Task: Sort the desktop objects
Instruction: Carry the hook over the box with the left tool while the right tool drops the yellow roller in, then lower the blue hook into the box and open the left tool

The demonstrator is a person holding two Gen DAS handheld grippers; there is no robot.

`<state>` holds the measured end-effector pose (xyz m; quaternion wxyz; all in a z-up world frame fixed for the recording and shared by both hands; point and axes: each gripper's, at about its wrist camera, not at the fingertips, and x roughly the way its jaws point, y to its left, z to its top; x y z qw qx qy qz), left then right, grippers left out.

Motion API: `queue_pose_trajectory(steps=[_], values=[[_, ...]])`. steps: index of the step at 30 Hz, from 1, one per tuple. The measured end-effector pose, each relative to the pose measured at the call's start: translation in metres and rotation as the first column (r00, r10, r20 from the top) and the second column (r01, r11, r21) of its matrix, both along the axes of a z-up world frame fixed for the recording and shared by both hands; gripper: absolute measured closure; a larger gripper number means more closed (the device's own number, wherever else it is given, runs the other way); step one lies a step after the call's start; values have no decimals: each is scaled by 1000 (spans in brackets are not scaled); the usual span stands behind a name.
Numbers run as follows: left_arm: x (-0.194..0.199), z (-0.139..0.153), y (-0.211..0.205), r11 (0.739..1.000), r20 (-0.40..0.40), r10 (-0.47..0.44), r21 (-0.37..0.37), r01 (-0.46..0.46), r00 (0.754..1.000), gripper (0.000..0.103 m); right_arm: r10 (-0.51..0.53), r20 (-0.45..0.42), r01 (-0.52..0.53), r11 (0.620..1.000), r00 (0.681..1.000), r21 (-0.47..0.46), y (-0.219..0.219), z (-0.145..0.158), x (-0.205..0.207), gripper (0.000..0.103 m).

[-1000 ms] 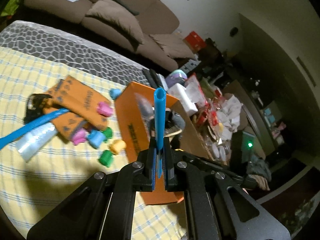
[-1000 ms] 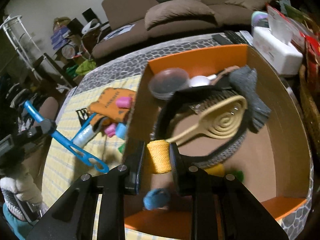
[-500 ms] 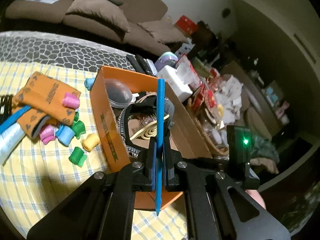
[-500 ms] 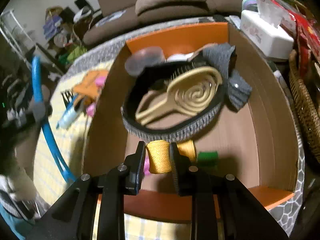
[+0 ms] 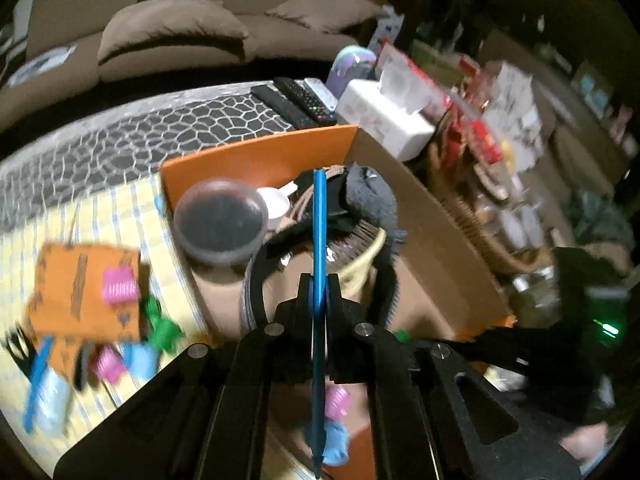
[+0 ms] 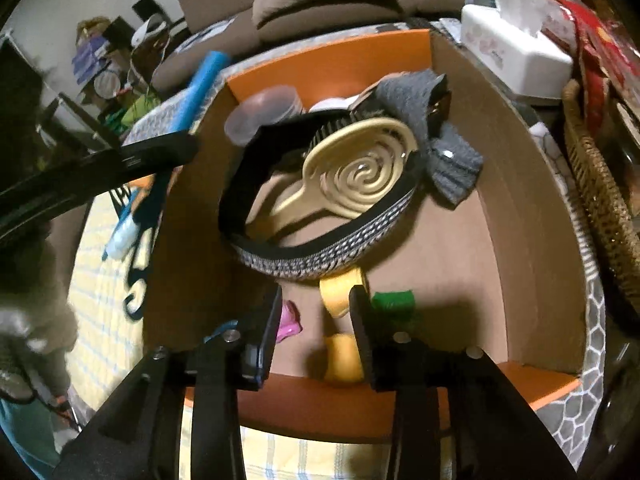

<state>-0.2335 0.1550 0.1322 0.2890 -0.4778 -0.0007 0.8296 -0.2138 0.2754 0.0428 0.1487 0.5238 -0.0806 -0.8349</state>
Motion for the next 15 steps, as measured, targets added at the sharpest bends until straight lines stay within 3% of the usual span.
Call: queue_pose_trajectory(steps=[5, 11, 13, 15], values=[[-24, -12, 34, 990, -20, -26, -137, 23, 999, 98, -23, -25, 22, 999, 999, -29, 6, 7, 1, 65], [-43, -25, 59, 971, -29, -36, -236, 28, 999, 98, -41, -35, 40, 999, 999, -35, 8, 10, -3, 65], [-47, -27, 62, 967, -41, -33, -253, 21, 999, 98, -52, -37, 51, 998, 998, -38, 9, 10, -6, 65], [-51, -23, 58, 976, -45, -6, -220, -4, 999, 97, -60, -38, 59, 997, 997, -42, 11, 10, -7, 63]])
